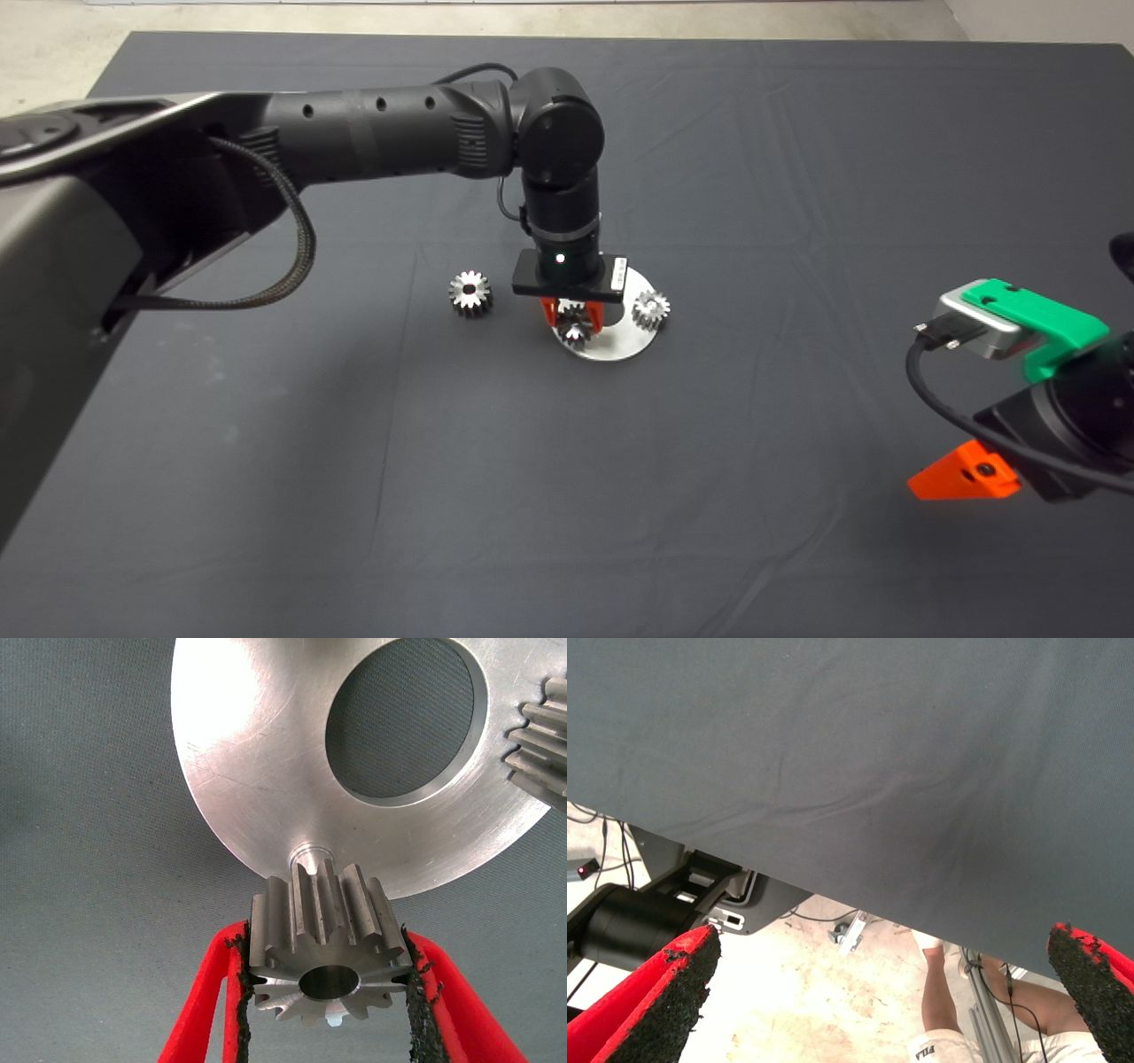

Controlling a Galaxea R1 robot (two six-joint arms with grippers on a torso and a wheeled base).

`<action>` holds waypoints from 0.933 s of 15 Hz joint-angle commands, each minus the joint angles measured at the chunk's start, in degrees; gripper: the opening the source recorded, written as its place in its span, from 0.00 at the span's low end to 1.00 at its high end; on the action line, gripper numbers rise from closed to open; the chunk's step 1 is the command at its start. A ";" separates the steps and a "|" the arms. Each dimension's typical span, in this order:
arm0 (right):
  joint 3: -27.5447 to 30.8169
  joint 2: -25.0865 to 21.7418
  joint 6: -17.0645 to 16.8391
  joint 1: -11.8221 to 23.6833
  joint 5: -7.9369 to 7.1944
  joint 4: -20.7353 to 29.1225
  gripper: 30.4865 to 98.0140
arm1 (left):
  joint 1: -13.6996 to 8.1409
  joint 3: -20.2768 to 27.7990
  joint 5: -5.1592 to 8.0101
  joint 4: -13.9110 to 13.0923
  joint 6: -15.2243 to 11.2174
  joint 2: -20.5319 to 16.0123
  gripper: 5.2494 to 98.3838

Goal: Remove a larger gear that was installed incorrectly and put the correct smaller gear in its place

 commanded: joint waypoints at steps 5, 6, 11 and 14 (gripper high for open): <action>0.30 -0.16 -0.03 0.87 -6.26 1.79 1.00 | -0.81 -0.64 0.36 -0.96 -0.25 0.20 0.30; 0.30 -0.22 -0.03 0.87 -6.20 1.79 1.00 | -0.81 -0.64 0.18 -0.96 -0.25 0.20 0.30; 0.30 -0.31 -0.03 0.87 -6.20 1.79 1.00 | -0.81 -1.43 -0.08 -0.96 -0.16 0.21 0.30; 0.30 -0.39 -0.03 0.87 -6.27 1.79 1.00 | -0.56 -1.34 -0.26 -0.96 -0.25 0.28 0.30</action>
